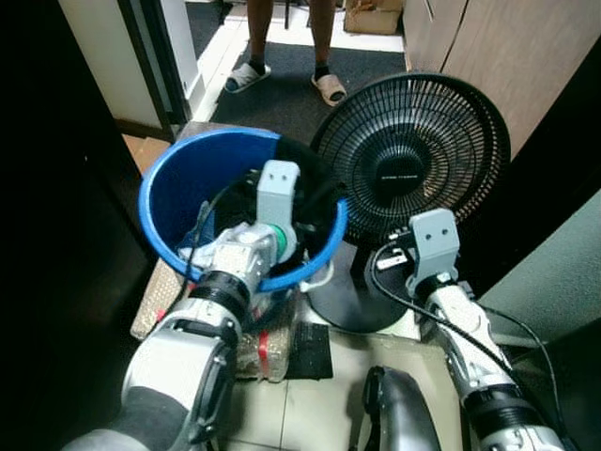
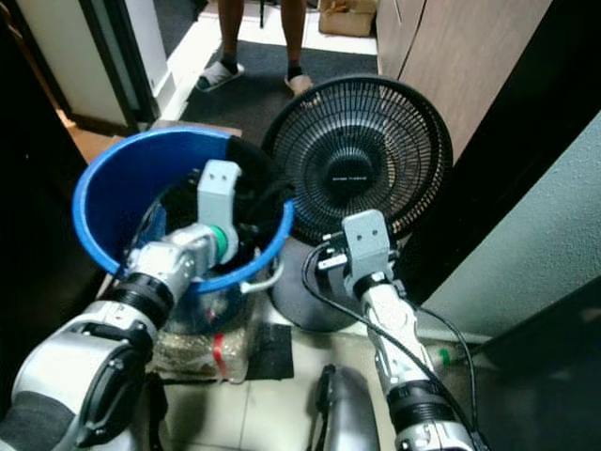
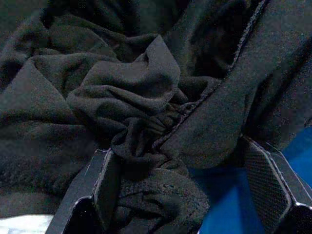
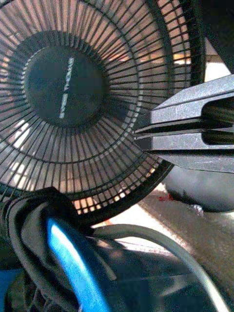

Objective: Clothes washing

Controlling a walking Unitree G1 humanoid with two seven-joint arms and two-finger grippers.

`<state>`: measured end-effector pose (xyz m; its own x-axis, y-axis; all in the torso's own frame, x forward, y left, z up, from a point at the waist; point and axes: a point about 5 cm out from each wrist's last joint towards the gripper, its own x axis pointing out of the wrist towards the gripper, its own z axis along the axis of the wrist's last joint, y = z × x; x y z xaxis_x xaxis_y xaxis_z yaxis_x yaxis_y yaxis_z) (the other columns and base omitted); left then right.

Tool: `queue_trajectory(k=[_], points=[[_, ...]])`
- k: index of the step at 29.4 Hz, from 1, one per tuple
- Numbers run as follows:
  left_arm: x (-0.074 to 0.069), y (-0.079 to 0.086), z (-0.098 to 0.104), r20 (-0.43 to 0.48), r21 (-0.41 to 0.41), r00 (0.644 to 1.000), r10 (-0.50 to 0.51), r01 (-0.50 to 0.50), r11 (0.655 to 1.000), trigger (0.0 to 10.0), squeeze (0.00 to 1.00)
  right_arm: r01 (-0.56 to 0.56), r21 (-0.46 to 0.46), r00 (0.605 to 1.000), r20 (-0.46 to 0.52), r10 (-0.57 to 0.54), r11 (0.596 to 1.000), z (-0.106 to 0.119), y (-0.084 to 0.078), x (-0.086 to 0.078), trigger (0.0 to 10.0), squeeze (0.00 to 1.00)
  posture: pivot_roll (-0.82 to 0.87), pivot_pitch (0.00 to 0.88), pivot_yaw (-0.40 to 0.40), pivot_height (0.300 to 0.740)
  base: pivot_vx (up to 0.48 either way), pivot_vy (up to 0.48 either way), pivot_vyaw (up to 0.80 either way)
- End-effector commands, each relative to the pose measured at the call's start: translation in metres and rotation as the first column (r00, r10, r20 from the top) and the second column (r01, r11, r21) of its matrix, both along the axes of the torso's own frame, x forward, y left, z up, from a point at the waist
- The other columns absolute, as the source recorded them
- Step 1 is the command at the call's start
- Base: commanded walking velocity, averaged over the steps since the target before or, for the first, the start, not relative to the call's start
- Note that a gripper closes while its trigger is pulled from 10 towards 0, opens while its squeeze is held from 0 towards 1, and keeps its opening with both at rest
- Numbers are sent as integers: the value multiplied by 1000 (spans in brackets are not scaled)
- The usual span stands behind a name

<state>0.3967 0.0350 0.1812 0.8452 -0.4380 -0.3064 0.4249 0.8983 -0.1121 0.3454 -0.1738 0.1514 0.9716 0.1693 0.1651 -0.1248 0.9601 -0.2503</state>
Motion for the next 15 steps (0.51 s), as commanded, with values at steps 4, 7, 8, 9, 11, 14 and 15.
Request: queue_trajectory(k=[4, 7, 8, 9, 11, 14, 15], points=[[-10, -7, -28, -83, 38, 996, -21, 24, 999, 4980, 0, 17, -3, 1000, -14, -17, 1000, -5, -4, -6, 10000, 0, 2, 283, 60, 460, 0, 0, 0], [-10, -6, -29, -82, 35, 996, -19, 22, 999, 0, 0, 21, -4, 1000, -13, -21, 1000, -5, -5, -7, 10000, 0, 5, 279, 62, 460, 0, 0, 0], [-10, -5, -28, -73, 36, 997, -16, 19, 999, 0, 0, 23, -4, 1000, -13, -23, 1000, -5, -5, -7, 10000, 0, 8, 276, 63, 460, 0, 0, 0], [-9, -4, -27, -66, 31, 998, -16, 18, 999, 0, 0, 25, -4, 1000, -13, -25, 1000, -5, -5, -7, 10000, 0, 8, 276, 63, 460, 0, 0, 0], [-8, -4, -25, -57, 25, 998, -12, 14, 1000, 0, 0, 26, -3, 1000, -12, -26, 1000, -5, -5, -7, 10000, 0, 10, 269, 63, 460, 0, 0, 0], [-7, -5, -20, -37, 13, 999, -19, 19, 1000, 0, 0, 25, 1, 1000, -9, -25, 1000, -5, -2, -6, 10000, 0, 15, 259, 65, 460, 0, 0, 0], [-6, -5, -17, -24, 6, 999, -24, 24, 1000, 0, 0, 24, 4, 1000, -7, -24, 1000, -4, -1, -6, 10000, 0, 17, 252, 67, 460, 0, 0, 0]])
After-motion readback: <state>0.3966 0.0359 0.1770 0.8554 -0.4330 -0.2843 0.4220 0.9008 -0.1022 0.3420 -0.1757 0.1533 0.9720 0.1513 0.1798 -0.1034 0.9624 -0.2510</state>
